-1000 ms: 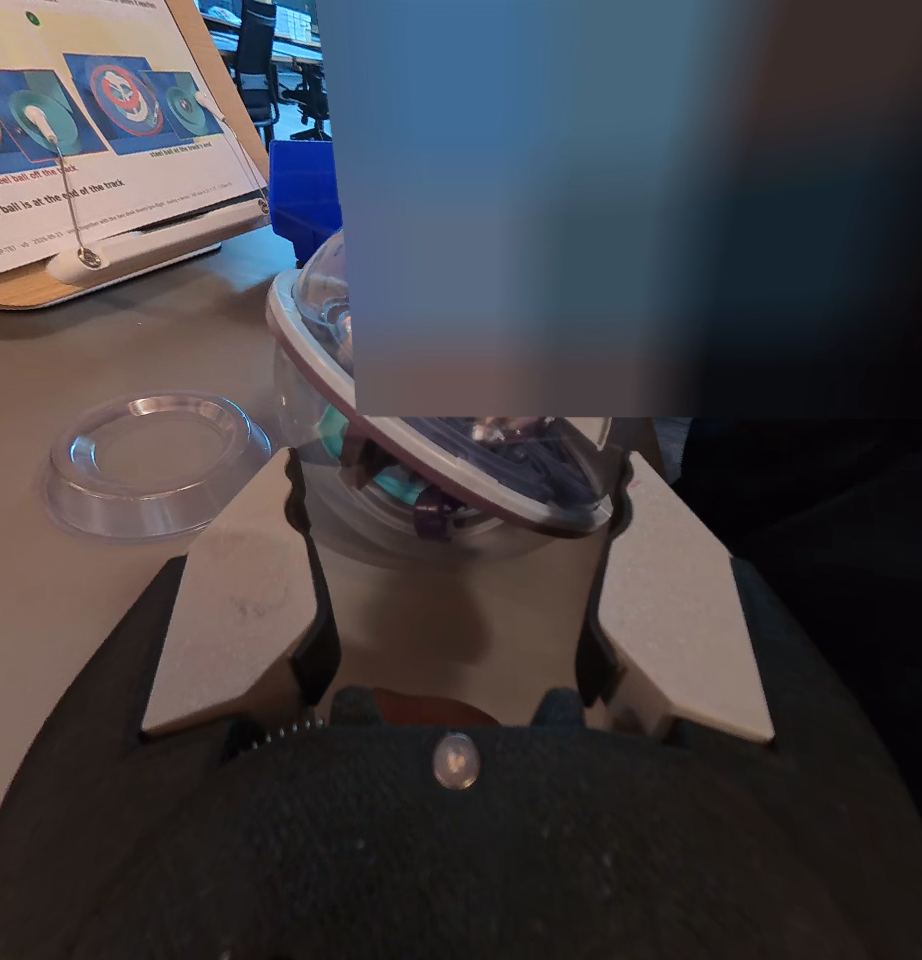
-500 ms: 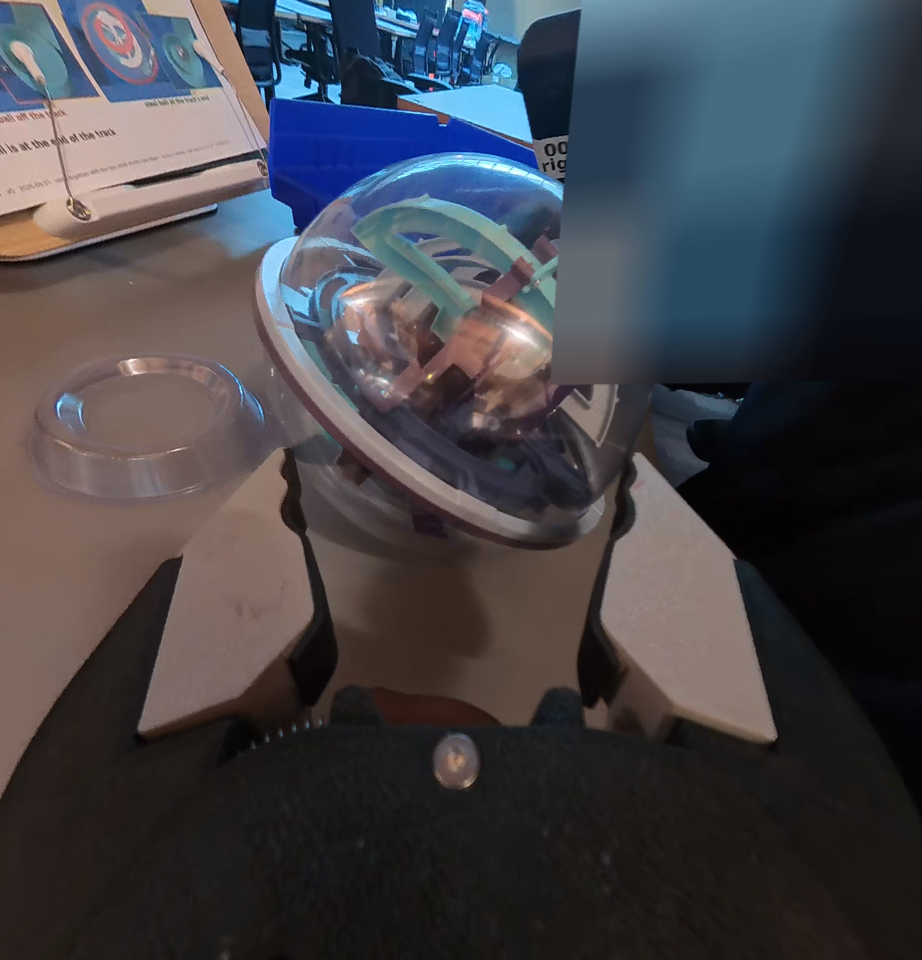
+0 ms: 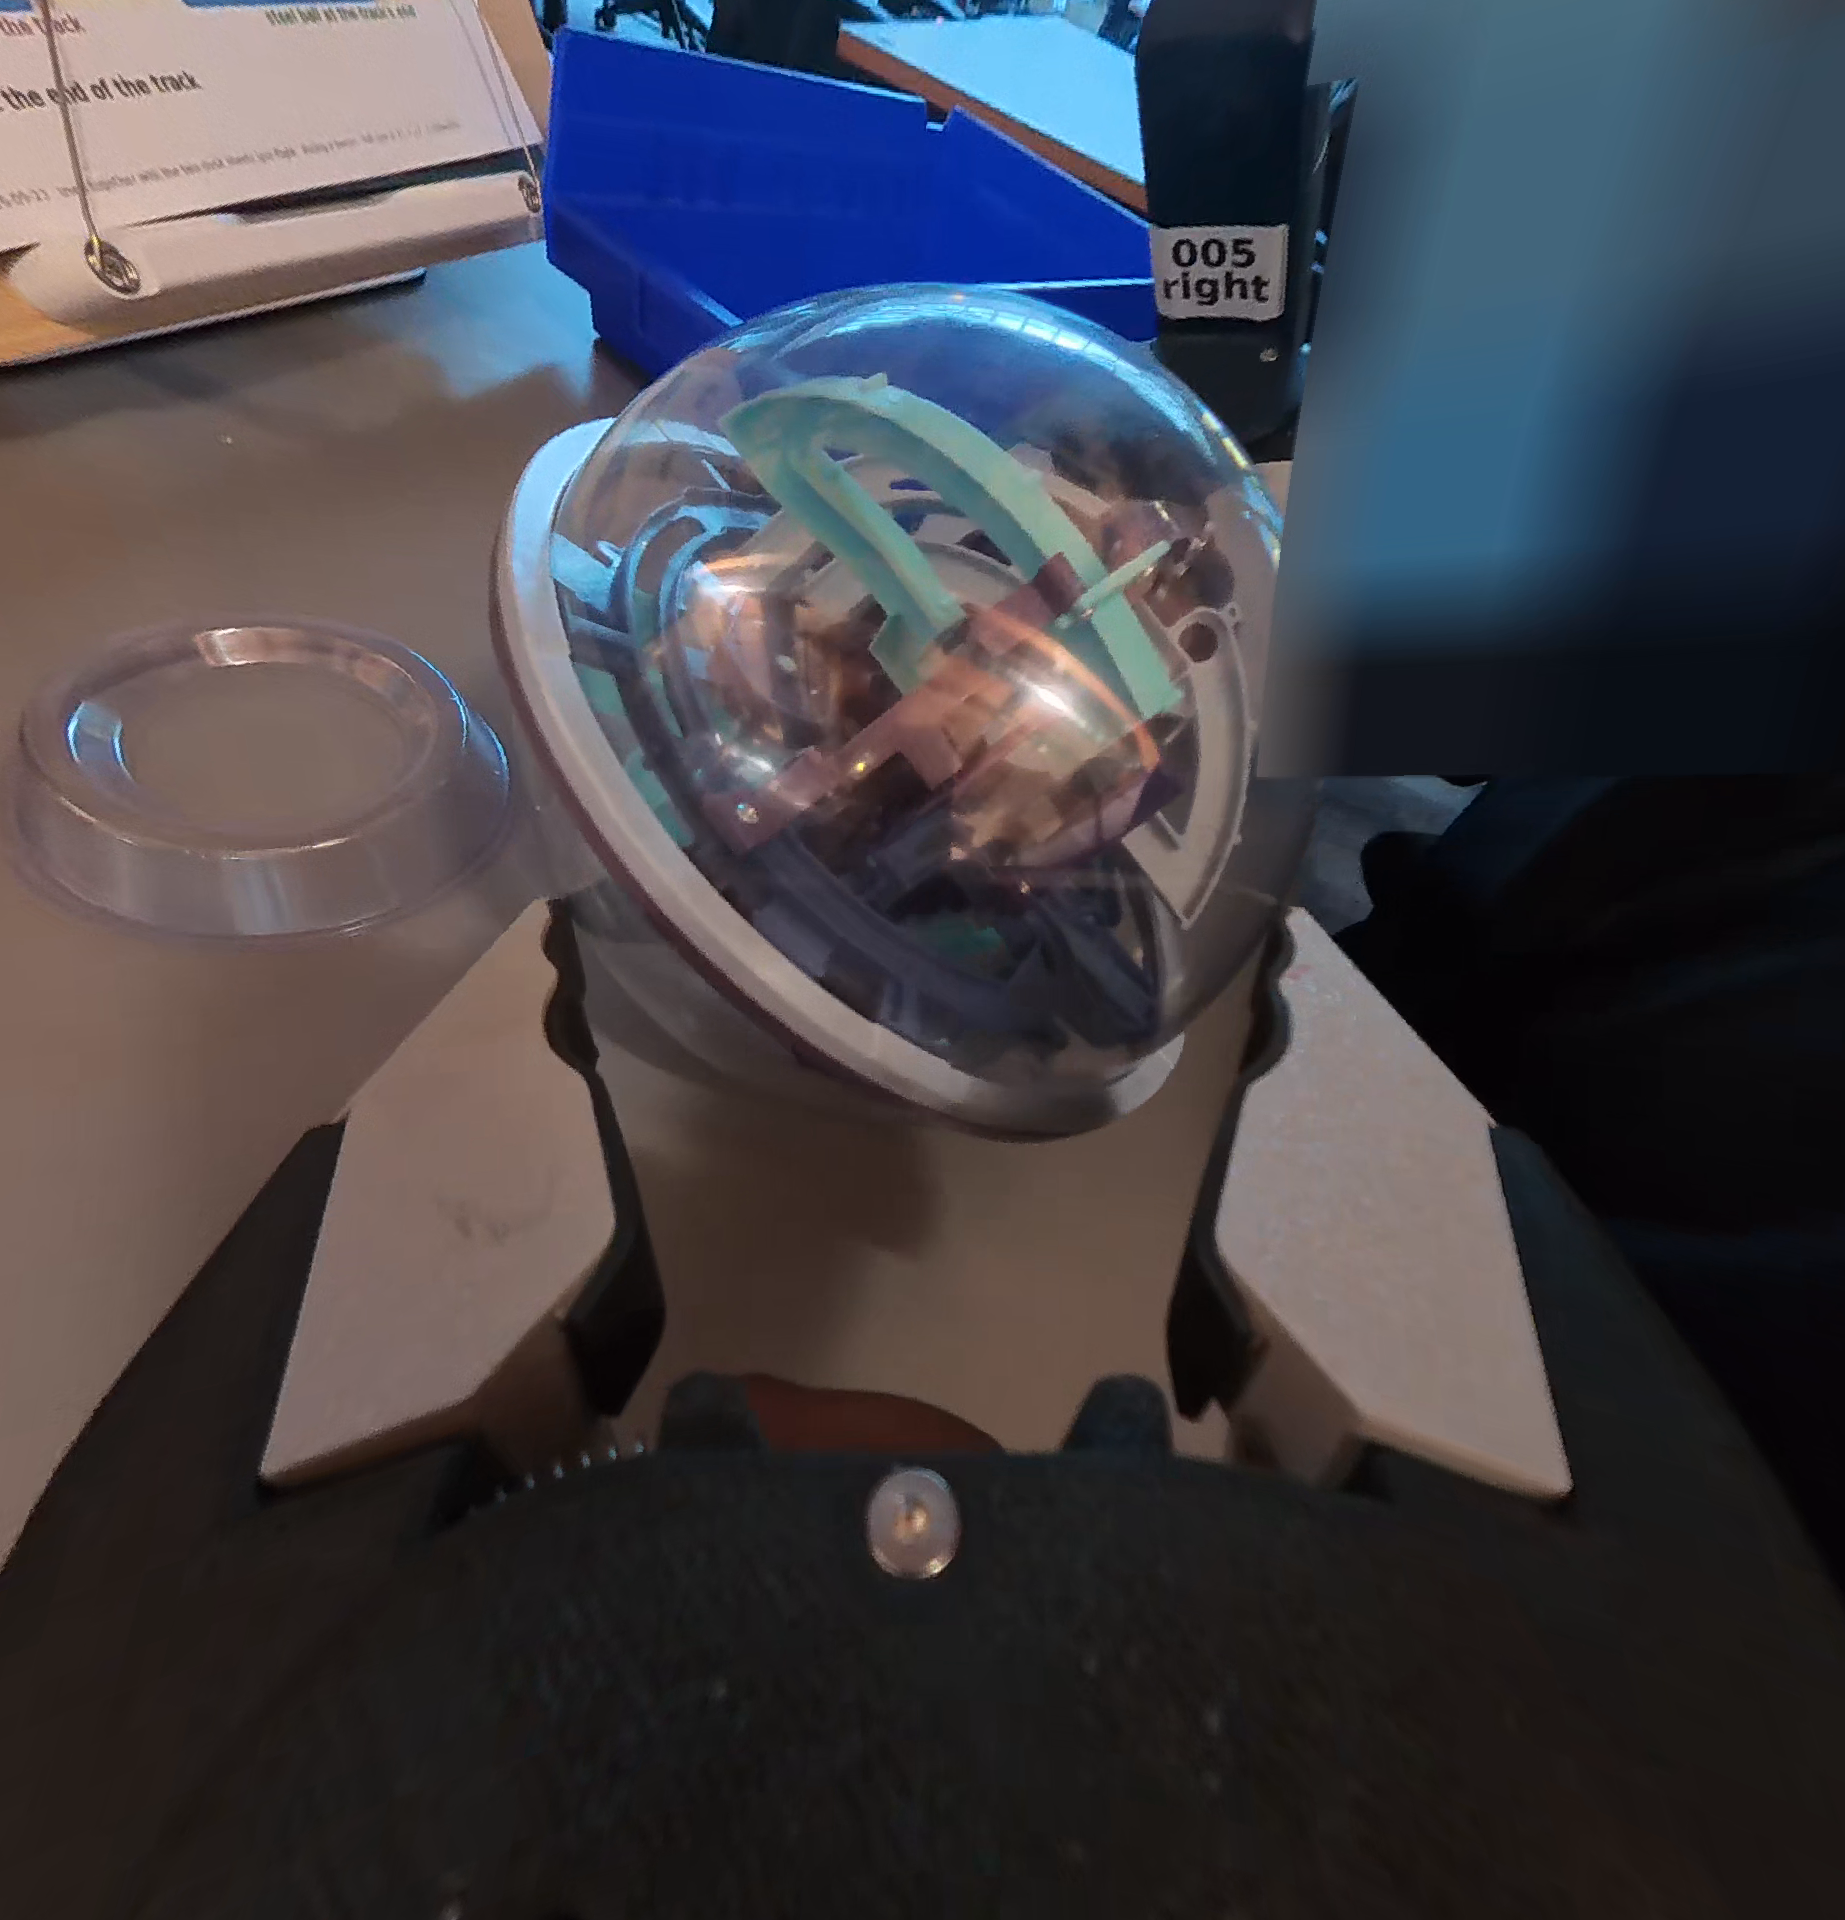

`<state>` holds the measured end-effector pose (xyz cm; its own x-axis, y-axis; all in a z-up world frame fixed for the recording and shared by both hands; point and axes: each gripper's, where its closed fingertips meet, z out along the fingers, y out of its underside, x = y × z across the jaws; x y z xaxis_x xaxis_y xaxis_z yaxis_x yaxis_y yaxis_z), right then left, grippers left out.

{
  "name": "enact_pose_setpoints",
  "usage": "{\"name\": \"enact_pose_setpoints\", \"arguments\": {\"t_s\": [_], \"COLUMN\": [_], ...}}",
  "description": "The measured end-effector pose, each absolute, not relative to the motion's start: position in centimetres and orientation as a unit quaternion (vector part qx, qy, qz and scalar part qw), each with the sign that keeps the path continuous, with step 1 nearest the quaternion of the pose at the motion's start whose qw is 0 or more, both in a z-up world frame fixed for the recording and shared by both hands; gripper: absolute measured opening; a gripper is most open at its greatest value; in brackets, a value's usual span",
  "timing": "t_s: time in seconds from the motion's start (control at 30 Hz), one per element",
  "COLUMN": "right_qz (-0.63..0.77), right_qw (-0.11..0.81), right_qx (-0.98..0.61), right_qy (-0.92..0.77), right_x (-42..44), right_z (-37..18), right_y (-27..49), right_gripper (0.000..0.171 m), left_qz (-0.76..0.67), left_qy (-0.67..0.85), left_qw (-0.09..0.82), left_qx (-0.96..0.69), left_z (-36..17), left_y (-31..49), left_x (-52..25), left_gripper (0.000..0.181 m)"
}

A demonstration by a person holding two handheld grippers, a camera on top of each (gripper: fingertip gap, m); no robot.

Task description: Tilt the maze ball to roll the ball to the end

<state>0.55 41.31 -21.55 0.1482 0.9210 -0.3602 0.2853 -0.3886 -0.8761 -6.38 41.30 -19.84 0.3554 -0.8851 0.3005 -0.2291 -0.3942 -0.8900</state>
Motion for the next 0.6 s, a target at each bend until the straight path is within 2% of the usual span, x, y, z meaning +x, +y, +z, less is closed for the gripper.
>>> {"name": "enact_pose_setpoints", "arguments": {"t_s": [0.6], "right_qz": [0.477], "right_qw": [0.324], "right_qx": [-0.689], "right_qy": [-0.439], "right_x": [0.53], "right_z": [-21.84], "right_y": [41.12], "right_gripper": [0.11], "left_qz": [-0.416], "left_qy": [0.37], "left_qw": [0.402], "left_qx": [-0.727], "left_z": [-19.64], "left_y": [41.5], "left_x": [-5.93], "left_gripper": [0.13]}}
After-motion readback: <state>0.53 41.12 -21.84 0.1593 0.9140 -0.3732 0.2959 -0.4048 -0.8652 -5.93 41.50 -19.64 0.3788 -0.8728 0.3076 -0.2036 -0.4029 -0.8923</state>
